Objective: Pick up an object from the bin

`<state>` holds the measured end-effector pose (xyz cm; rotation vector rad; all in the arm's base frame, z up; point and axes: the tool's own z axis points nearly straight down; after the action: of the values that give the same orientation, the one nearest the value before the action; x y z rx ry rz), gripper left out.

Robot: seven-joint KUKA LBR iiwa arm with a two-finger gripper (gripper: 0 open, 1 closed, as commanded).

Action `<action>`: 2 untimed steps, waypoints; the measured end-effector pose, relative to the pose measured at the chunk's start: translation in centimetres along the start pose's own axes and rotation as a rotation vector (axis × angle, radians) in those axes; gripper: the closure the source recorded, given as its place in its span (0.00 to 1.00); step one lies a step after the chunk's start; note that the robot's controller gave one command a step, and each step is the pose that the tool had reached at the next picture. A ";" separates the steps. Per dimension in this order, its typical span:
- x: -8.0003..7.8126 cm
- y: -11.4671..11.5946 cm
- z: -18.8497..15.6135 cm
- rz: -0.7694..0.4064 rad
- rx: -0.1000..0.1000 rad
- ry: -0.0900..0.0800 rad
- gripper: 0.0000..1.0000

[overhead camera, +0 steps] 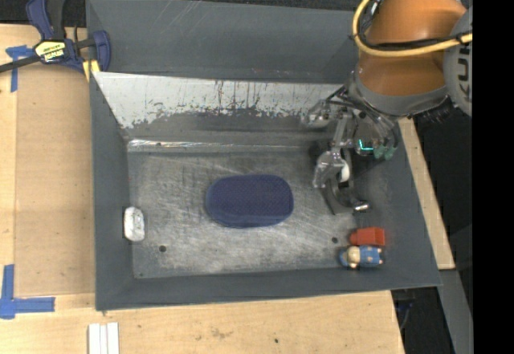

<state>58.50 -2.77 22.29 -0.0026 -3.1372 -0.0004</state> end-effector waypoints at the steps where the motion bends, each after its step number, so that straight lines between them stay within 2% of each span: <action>1: 4.7 4.9 13.2 -0.235 0.000 -0.008 0.00; 2: 4.5 4.9 12.9 -0.234 0.001 -0.015 1.00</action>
Offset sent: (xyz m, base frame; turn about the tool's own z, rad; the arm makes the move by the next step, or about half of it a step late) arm -0.0479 0.0487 -0.1307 -0.2359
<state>53.99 2.10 9.45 0.3658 -3.1306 0.0007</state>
